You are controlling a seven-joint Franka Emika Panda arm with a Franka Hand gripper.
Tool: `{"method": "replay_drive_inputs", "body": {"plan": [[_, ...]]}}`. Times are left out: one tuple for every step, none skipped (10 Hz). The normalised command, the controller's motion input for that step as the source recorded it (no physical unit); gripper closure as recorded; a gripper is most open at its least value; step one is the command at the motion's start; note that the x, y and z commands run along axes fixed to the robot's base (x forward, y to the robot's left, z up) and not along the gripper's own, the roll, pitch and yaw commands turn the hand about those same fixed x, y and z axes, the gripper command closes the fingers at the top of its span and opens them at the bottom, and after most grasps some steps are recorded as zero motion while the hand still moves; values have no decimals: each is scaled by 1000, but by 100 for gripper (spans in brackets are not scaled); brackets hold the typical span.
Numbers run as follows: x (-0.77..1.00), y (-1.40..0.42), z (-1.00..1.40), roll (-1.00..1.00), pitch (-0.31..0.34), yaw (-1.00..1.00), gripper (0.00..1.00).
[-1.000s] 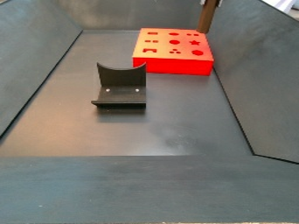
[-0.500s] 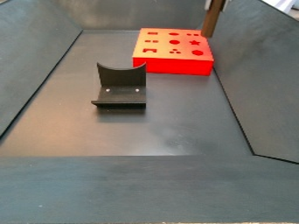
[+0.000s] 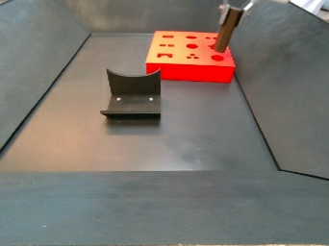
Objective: Pick up the hexagon object. Move up. Place the hexagon object on the fixture. Regrasp the hexagon object. Move to above the board. Insert the hexagon object.
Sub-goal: Insert the hexagon object.
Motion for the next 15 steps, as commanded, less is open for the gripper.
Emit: {"method": "replay_drive_inputs", "body": {"plan": [[500, 0, -451, -113, -91, 0, 100], [129, -14, -303, -57, -46, 0, 100], [57, 0, -354, -64, 0, 0, 100], [-280, -74, -574, 0, 0, 0, 100], [-611, -34, -594, 0, 0, 0, 100], [-477, -80, -503, 0, 0, 0, 100], [-234, -83, -469, 0, 0, 180, 100], [-160, -146, -469, 0, 0, 454, 100], [-229, -166, -463, 0, 0, 586, 100], [-340, -177, -463, 0, 0, 611, 100], [-140, -186, -491, 0, 0, 651, 100], [-40, -91, -523, 37, 23, 774, 100], [0, 0, -514, 50, 49, 840, 100], [86, 20, -403, 0, 29, 600, 100], [0, 0, -429, 0, 44, 309, 100]]}}
